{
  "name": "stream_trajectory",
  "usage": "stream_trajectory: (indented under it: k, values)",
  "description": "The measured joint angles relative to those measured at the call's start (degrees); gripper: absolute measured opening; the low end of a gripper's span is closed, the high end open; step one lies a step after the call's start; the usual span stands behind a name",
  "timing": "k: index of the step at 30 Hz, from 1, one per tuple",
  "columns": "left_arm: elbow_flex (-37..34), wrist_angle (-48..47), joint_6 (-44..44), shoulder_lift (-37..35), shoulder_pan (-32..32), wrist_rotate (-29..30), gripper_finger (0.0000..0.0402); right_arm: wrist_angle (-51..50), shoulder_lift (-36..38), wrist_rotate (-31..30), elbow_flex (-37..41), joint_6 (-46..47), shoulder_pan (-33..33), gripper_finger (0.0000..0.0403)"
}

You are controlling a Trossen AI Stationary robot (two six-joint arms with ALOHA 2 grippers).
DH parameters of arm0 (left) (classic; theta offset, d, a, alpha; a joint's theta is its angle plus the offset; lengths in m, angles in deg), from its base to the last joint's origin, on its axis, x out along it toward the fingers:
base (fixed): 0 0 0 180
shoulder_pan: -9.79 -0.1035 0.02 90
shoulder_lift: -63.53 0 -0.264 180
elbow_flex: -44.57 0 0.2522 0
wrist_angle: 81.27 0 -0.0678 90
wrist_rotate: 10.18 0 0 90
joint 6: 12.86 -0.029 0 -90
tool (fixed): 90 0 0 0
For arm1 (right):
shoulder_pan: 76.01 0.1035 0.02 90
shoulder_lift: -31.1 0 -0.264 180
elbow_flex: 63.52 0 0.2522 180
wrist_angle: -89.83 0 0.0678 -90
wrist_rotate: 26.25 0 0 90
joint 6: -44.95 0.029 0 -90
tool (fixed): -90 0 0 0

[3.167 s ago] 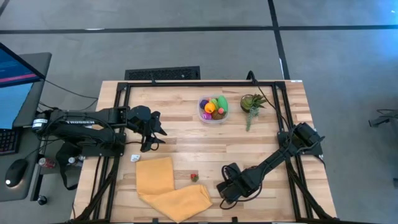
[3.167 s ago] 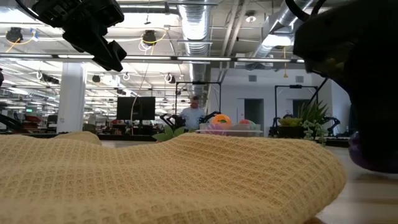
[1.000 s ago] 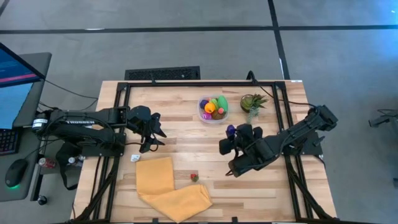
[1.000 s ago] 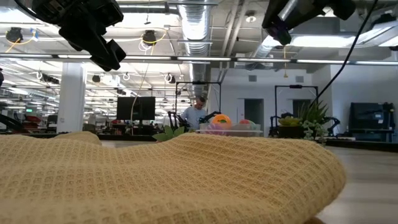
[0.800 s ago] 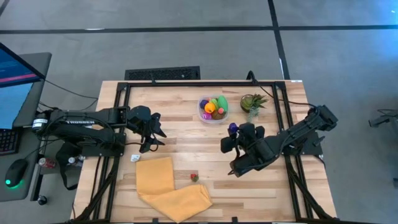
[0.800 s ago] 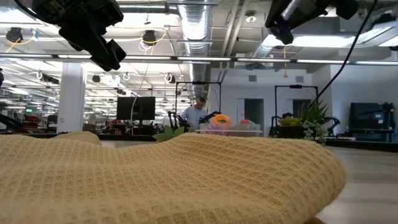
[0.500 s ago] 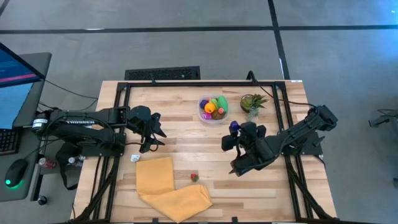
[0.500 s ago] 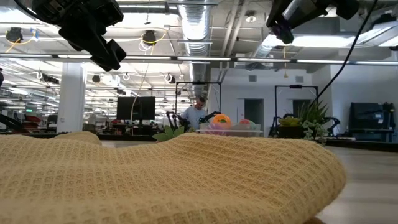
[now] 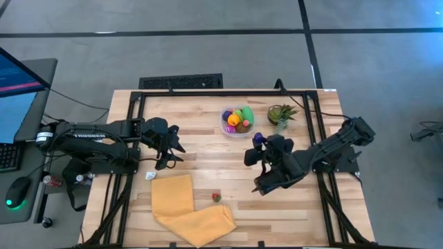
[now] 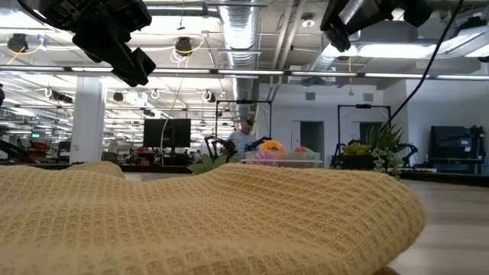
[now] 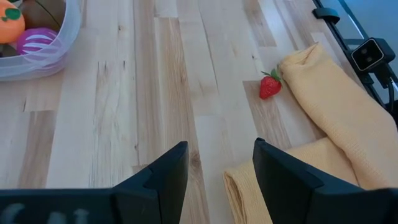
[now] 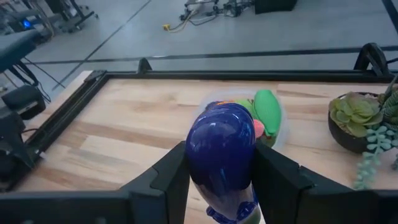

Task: Pick and placing Produce into tupperware
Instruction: Put the eggplant in the transparent bin

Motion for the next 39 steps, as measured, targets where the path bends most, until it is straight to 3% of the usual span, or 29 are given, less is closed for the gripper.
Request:
stream_trajectory:
  k: [16, 39]
  values:
    - [0.0, 0.0, -0.8, 0.0, 0.0, -0.4, 0.0169, 15.6, -0.1, 1.1, 0.0, -18.7, -6.9, 0.0176]
    - [0.0, -0.1, -4.7, 0.0, 0.0, -0.3, 0.0169, 26.2, -0.1, 14.1, 0.0, -41.6, -21.3, 0.0176]
